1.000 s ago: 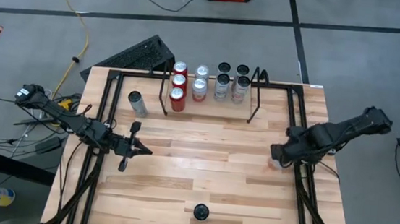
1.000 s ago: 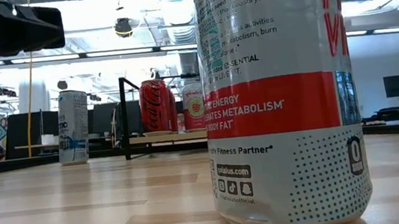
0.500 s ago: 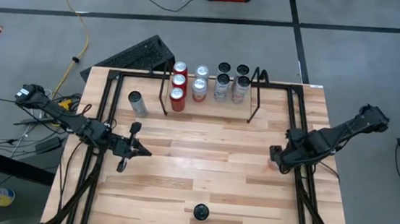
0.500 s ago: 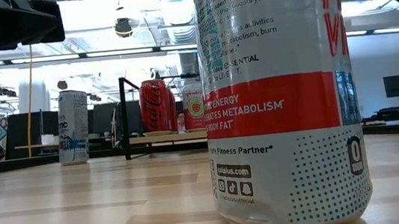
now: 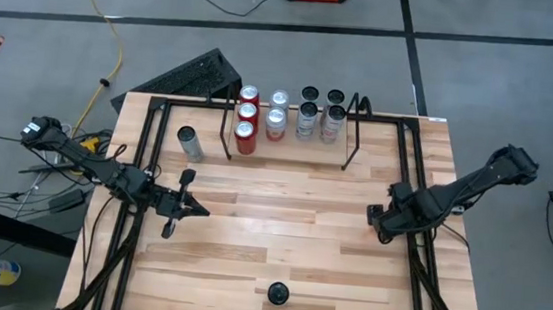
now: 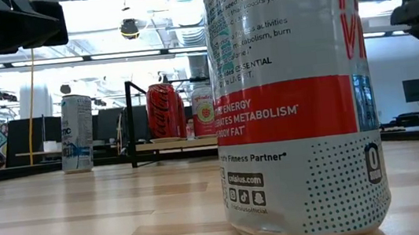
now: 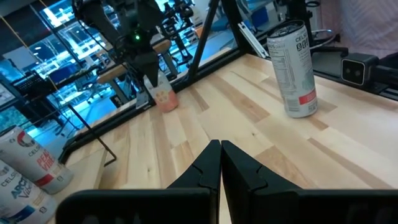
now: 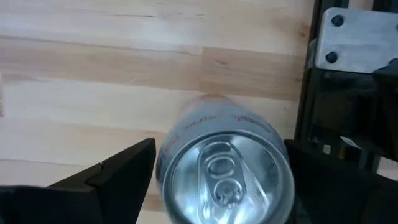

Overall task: Place canned beverage on shelf
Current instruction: Put the pink white soda can on the shelf and align with other pink white soda cans

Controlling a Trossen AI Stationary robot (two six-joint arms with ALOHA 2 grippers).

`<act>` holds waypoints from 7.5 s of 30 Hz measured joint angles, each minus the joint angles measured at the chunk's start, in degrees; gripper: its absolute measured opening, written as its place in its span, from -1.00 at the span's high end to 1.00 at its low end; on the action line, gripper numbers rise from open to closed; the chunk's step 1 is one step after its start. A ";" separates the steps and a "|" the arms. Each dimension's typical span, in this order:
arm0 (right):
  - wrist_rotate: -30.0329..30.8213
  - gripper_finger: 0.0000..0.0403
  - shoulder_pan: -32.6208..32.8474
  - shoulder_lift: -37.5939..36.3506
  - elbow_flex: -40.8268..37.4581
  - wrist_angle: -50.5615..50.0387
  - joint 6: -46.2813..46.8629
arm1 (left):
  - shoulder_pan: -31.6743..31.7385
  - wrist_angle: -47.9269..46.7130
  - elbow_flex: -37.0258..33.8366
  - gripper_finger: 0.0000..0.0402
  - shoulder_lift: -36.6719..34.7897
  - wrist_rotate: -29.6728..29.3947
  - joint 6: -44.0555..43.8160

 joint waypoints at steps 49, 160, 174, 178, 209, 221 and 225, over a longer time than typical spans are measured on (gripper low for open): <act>-4.05 -0.62 -30.13 39.46 54.02 12.04 -93.32 | 0.02 -1.64 0.00 1.00 0.02 0.00 -0.05; 25.83 0.52 -32.53 27.39 10.57 65.80 -86.59 | 0.00 -3.18 0.02 1.00 0.00 1.88 -7.60; 33.49 0.92 -33.48 34.07 10.68 71.48 -87.47 | 0.00 -4.08 0.02 1.00 0.00 1.78 -6.71; 33.30 0.92 -33.87 34.05 10.68 73.34 -88.56 | 0.00 -4.20 0.02 1.00 0.00 1.76 -6.71; 21.02 0.92 -36.46 34.05 10.68 84.77 -93.88 | -0.02 -3.76 0.02 1.00 0.00 1.75 -6.26; 18.06 0.92 -37.85 34.05 10.68 87.92 -97.74 | -0.02 -3.46 0.02 1.00 0.00 1.75 -5.84; 17.40 0.92 -38.89 34.05 10.68 88.00 -98.28 | -0.02 -3.45 0.02 1.00 0.00 1.73 -5.83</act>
